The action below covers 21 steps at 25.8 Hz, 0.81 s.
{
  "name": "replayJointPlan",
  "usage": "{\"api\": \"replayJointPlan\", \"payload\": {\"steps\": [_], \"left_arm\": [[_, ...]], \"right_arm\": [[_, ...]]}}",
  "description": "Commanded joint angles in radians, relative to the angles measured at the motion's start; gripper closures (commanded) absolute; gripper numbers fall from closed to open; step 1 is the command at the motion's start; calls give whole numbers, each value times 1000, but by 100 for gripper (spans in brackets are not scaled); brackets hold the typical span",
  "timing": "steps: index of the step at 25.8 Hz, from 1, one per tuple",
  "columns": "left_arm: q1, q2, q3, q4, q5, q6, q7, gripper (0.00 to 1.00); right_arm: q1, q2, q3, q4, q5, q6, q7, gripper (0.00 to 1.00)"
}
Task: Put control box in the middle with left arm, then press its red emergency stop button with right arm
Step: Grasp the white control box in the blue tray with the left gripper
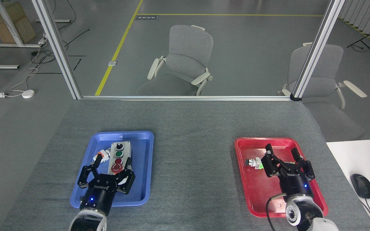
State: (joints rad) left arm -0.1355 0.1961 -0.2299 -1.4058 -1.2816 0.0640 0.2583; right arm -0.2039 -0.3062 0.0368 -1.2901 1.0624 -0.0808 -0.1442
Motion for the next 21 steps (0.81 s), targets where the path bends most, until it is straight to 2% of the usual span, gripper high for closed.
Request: {"api": "replayJointPlan", "payload": {"steps": [1,21], "left_arm": [[-3,-1,1,8,1,-1,-2,0],[-10,-6,1,80,-1,40,-42,2]], "right_arm": [[0,2,-2,0,-1,-1,0,0],[-11,2,-34,0,1,-1,0,0]]}}
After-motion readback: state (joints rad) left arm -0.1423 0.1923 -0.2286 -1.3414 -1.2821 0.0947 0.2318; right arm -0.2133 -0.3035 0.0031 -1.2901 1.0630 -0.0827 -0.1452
